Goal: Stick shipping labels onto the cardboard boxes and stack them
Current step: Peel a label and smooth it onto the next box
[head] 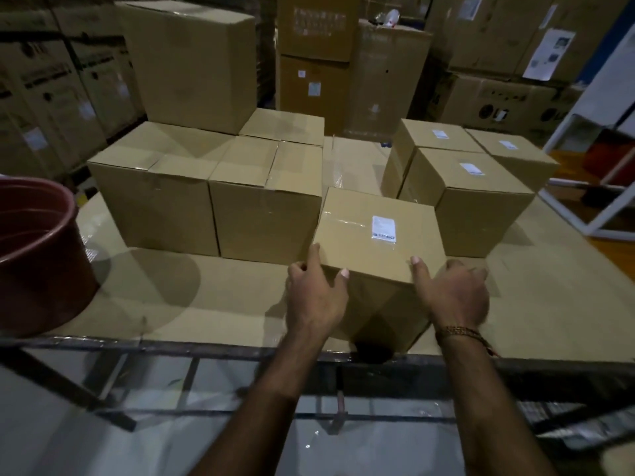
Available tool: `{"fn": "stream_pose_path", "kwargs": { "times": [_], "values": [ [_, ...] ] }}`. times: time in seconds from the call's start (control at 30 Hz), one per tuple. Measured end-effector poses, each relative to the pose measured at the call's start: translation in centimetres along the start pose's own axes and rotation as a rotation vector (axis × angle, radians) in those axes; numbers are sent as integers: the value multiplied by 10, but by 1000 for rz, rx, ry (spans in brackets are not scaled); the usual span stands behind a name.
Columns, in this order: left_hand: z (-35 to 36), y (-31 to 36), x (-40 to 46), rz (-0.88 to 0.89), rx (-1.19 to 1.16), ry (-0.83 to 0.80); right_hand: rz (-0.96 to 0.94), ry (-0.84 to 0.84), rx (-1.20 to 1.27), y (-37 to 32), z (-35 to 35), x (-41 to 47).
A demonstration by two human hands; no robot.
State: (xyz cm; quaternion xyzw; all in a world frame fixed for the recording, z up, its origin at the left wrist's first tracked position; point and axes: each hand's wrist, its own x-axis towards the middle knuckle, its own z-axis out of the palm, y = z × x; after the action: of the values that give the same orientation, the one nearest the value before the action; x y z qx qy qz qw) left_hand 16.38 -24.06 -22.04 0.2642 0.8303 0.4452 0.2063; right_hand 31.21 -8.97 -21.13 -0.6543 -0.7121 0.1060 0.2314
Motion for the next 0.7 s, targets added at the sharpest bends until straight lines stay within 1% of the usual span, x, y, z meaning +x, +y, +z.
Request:
{"fn": "stream_pose_path", "kwargs": {
  "times": [0.1, 0.2, 0.37, 0.53, 0.6, 0.63, 0.7],
  "values": [
    [-3, -6, -6, -21, 82, 57, -36, -18, 12, 7, -4, -3],
    [-2, -7, -5, -34, 114, 72, -29, -52, 97, 13, -6, 2],
    [16, -4, -8, -25, 156, -9, -17, -112, 187, 30, -15, 18],
    [30, 6, -6, -22, 146, -15, -30, -164, 182, 48, -21, 34],
    [31, 12, -1, -34, 125, -29, -96, -143, 107, 48, -28, 40],
    [31, 15, 1, -43, 118, -27, -168, -102, 68, 47, -31, 42],
    [33, 26, 3, -25, 135, 6, -400, -40, 72, 44, -32, 47]
  ]
}}
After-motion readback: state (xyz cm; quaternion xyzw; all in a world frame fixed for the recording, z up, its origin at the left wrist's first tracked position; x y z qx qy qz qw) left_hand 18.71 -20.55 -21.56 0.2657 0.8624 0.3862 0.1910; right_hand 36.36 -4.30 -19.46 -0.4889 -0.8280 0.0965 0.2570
